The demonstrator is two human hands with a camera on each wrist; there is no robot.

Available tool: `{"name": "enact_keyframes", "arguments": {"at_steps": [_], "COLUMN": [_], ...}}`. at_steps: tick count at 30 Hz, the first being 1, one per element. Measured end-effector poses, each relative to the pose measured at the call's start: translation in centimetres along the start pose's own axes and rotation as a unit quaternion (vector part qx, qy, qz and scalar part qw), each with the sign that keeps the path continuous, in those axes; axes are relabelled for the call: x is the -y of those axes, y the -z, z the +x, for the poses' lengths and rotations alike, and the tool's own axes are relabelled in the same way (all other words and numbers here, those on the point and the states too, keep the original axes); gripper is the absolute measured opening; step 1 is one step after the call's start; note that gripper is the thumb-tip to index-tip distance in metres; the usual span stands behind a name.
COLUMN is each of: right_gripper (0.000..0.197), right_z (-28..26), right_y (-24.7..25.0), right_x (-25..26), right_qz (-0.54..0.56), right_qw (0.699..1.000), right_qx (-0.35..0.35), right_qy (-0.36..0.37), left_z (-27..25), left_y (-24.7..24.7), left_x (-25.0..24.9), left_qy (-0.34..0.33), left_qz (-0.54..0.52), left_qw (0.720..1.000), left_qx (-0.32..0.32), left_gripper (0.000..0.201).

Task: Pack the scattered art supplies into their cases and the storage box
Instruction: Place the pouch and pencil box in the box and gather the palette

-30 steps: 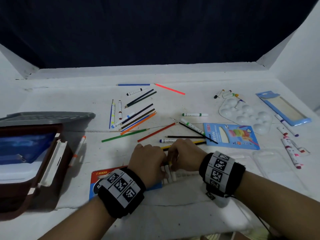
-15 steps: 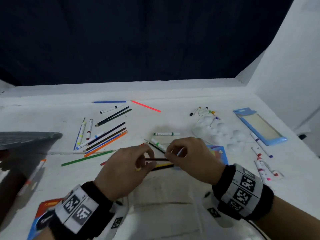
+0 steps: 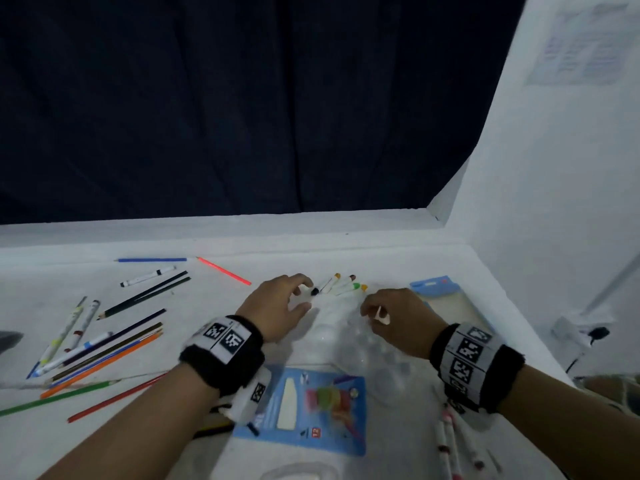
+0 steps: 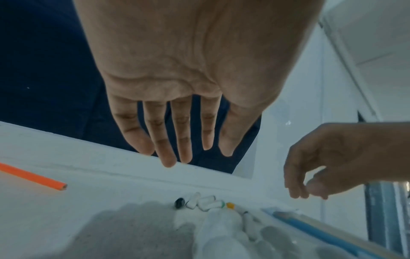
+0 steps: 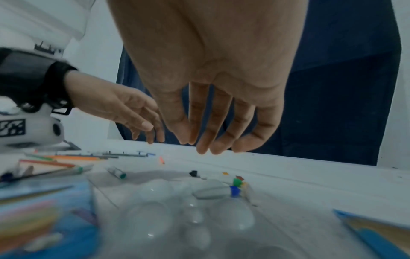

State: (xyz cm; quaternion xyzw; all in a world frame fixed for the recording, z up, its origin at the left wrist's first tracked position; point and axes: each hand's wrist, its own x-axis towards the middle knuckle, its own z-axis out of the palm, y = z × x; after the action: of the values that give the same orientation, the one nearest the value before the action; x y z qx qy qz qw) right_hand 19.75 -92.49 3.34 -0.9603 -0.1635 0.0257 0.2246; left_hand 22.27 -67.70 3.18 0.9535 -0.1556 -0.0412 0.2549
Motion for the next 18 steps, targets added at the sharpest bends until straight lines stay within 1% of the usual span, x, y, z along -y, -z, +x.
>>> {"name": "enact_keyframes", "arguments": {"at_steps": [3,5,7,8,10,14,18], "right_gripper": [0.023,0.028,0.030,0.031,0.033,0.027,0.026], "right_z": [2.3,3.5,4.6,5.0,5.7,6.8,7.2], "right_y": [-0.3,-0.5,-0.5,-0.6,-0.8,-1.6,-1.9], "right_x": [-2.0,-2.8,-2.9,-2.9,-2.9,-3.1,-2.8], "right_qz": [-0.054,-0.083,-0.115,-0.133,-0.176,-0.239,-0.257], "right_qw": [0.997,0.993,0.987,0.983,0.975,0.958,0.954], "right_qx": [0.052,0.085,0.111,0.122,0.133,0.143,0.128], "right_qy": [-0.009,-0.010,0.008,0.018,0.032,0.061,0.083], "left_z": [4.2,6.2,7.7,8.3,9.2,10.4,11.0], "left_y": [-1.2,-1.8,-2.4,-2.8,-3.2,-3.4,-3.6], "left_x": [-0.2,-0.3,-0.3,-0.3,-0.2,-0.4,-0.3], "left_qy": [0.020,0.036,0.046,0.049,0.056,0.078,0.081], "left_qz": [0.043,0.073,0.102,0.117,0.147,0.188,0.186], "left_qw": [0.998,0.995,0.990,0.988,0.983,0.976,0.978], "left_qx": [0.037,0.062,0.082,0.088,0.091,0.076,0.046], "left_gripper": [0.042,0.044,0.038,0.032,0.022,0.021,0.015]}}
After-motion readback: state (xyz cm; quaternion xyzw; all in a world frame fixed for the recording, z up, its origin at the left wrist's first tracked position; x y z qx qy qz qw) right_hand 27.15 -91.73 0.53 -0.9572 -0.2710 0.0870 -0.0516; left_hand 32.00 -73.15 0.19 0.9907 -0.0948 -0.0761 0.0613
